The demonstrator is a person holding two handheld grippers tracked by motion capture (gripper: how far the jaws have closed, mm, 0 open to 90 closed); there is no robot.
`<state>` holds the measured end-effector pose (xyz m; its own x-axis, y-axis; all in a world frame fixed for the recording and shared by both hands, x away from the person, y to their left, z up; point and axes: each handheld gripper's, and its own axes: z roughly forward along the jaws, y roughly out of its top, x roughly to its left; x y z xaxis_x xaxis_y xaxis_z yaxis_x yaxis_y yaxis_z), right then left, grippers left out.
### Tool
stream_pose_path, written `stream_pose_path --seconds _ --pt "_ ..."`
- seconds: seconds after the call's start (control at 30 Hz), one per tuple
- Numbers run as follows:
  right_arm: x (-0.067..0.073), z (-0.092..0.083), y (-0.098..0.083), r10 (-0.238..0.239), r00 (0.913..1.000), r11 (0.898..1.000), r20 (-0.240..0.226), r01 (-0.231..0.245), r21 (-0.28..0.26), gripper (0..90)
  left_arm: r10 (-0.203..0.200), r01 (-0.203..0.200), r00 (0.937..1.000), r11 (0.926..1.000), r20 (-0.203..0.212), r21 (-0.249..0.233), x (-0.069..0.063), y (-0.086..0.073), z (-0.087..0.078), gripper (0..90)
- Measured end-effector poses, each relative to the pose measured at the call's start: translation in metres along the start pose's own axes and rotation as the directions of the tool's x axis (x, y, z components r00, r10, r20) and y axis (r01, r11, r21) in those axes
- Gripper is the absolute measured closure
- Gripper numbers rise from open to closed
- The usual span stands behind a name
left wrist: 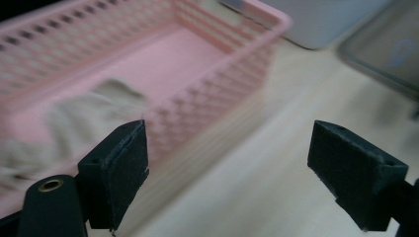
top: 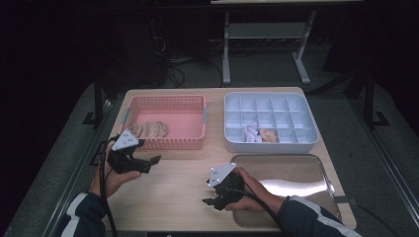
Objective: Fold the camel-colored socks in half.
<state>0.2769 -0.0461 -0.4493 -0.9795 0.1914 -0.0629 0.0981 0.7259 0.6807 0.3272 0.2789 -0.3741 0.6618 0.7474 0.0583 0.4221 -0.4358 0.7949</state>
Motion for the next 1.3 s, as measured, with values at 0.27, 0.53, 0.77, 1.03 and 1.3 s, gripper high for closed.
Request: stream_pose_path --seconds 0.27,0.53,0.77,1.03,1.3 --pt "-0.001 0.002 0.0 0.021 0.9998 1.0 -0.004 -0.021 -0.004 34.9 -0.015 0.021 0.998 0.9958 -0.062 0.089 0.041 0.027 0.028 14.8" --pt "0.001 0.009 0.001 0.02 0.9995 1.0 -0.024 -0.02 -0.002 32.5 -0.016 0.035 0.9956 0.9773 -0.092 0.209 0.067 0.049 0.063 14.8" --pt "0.008 0.023 0.009 -0.001 0.9984 1.0 -0.056 0.001 0.004 31.7 -0.013 0.041 0.9949 0.9572 -0.1 0.286 0.079 0.055 0.089 14.8" --pt "0.01 0.025 0.009 -0.014 0.9977 1.0 -0.066 0.015 0.016 32.1 -0.007 0.046 0.9956 0.9029 -0.093 0.427 0.093 0.051 0.116 14.8" --pt "0.01 0.027 0.007 -0.008 0.9977 0.999 -0.067 0.01 0.033 32.2 0.018 0.045 0.9934 0.8456 -0.113 0.532 0.107 0.049 0.135 21.4"
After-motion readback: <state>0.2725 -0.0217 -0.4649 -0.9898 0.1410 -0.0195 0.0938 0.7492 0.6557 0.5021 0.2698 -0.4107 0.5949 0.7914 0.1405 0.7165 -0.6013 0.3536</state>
